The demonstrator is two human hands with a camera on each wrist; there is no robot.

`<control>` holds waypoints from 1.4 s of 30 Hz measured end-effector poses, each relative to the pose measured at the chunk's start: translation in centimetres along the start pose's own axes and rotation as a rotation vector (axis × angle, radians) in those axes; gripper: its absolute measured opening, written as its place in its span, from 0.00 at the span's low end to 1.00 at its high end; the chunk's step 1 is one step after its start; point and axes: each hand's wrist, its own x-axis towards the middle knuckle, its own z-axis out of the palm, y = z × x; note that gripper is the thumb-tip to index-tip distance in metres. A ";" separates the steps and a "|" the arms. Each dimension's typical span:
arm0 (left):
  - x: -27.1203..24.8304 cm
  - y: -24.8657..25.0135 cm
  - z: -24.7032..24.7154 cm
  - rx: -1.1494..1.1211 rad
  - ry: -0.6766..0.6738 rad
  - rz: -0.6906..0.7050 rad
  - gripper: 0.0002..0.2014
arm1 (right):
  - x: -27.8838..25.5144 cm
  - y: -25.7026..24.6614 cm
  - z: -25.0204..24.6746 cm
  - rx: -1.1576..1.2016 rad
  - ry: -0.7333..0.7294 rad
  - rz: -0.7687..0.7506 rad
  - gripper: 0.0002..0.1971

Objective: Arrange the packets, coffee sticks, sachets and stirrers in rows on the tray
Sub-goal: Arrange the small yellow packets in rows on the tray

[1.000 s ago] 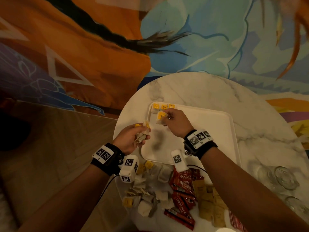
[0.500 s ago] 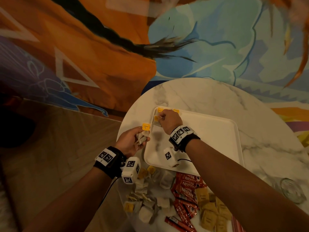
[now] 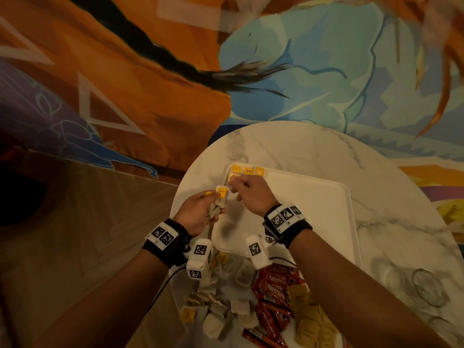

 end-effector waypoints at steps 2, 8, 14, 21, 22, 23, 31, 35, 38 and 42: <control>0.2 -0.2 0.1 0.070 -0.002 0.045 0.11 | -1.5 0.0 -0.1 0.072 -0.066 0.033 0.17; 0.3 -0.4 1.0 0.172 -0.055 0.063 0.09 | -3.1 2.6 1.2 0.181 0.047 0.026 0.02; 0.5 0.2 1.1 0.077 -0.028 0.009 0.11 | -2.0 2.4 -0.3 0.227 0.166 0.031 0.05; 0.7 0.6 0.8 -0.038 -0.030 -0.048 0.13 | 1.6 3.6 -2.0 -0.028 0.236 0.098 0.04; 0.7 0.5 0.9 -0.055 -0.039 -0.058 0.13 | 1.9 3.9 -1.9 -0.085 0.229 0.115 0.03; 0.7 0.6 0.9 -0.079 -0.051 -0.071 0.14 | 2.2 4.0 -1.8 -0.150 0.224 0.134 0.05; 0.6 0.7 0.4 -0.252 -0.186 -0.120 0.26 | 2.9 3.5 -1.0 -0.355 0.225 0.213 0.07; 0.9 0.3 0.3 -0.202 -0.219 -0.078 0.27 | 2.4 3.0 -1.2 -0.363 0.227 0.188 0.07; 0.9 0.2 0.4 -0.150 -0.210 -0.035 0.24 | 0.9 2.4 -1.3 -0.252 0.194 0.048 0.05; 0.9 0.0 0.7 -0.088 -0.183 -0.021 0.19 | -2.2 1.3 -1.4 -0.078 0.101 -0.096 0.05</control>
